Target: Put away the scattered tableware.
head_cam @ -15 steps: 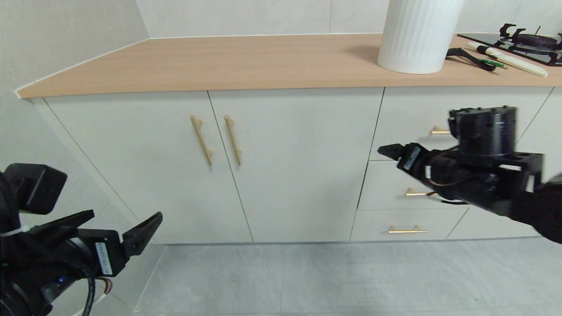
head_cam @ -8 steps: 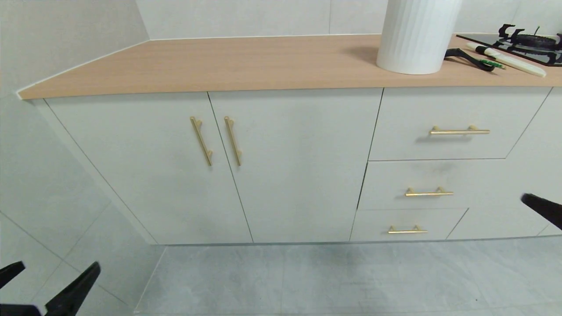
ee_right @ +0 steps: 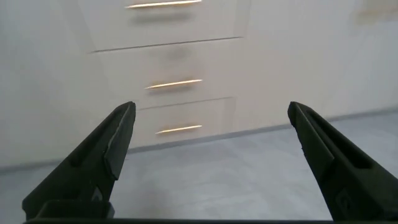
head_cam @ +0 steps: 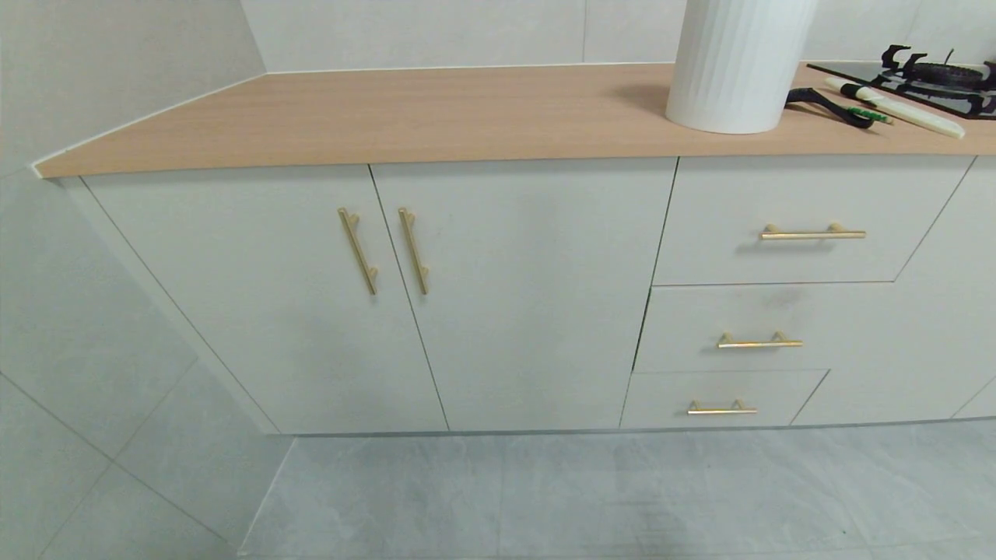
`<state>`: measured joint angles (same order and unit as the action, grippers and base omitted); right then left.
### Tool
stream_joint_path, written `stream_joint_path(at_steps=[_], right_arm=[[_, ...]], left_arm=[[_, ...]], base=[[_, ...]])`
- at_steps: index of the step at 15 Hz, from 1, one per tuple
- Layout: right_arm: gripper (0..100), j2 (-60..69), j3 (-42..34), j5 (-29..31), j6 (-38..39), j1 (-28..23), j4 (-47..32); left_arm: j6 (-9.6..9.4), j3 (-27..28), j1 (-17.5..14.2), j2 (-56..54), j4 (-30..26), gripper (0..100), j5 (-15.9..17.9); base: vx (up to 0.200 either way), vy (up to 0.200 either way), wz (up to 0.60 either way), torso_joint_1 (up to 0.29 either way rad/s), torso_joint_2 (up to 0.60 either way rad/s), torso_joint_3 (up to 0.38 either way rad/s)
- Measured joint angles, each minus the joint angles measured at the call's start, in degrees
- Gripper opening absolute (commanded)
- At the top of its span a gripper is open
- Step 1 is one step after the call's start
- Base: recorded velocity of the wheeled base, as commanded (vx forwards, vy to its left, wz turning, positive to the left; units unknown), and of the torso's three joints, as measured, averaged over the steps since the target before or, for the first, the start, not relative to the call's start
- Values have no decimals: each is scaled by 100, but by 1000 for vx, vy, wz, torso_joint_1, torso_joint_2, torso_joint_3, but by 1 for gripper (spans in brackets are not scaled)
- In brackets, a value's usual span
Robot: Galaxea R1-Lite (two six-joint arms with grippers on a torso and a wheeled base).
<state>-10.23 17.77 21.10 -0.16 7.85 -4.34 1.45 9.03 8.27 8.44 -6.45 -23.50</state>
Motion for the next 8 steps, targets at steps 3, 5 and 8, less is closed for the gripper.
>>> stream_joint_path(at_steps=[3,5,8], right_arm=[[100,412,-341,547,-77,-394,43],[100,707,-824,438,-126,-700,172],[100,933,-1541,165,-110,-812,797]], left_arm=[[-273,-251,-651,-445,32,100,-9],[-325,-557,-827,-638,427,100,-59],[-336,-680,-868,-792,473,100,812]], base=[[0,0,0,0,0,0],[0,0,0,0,0,0],[0,0,0,0,0,0]])
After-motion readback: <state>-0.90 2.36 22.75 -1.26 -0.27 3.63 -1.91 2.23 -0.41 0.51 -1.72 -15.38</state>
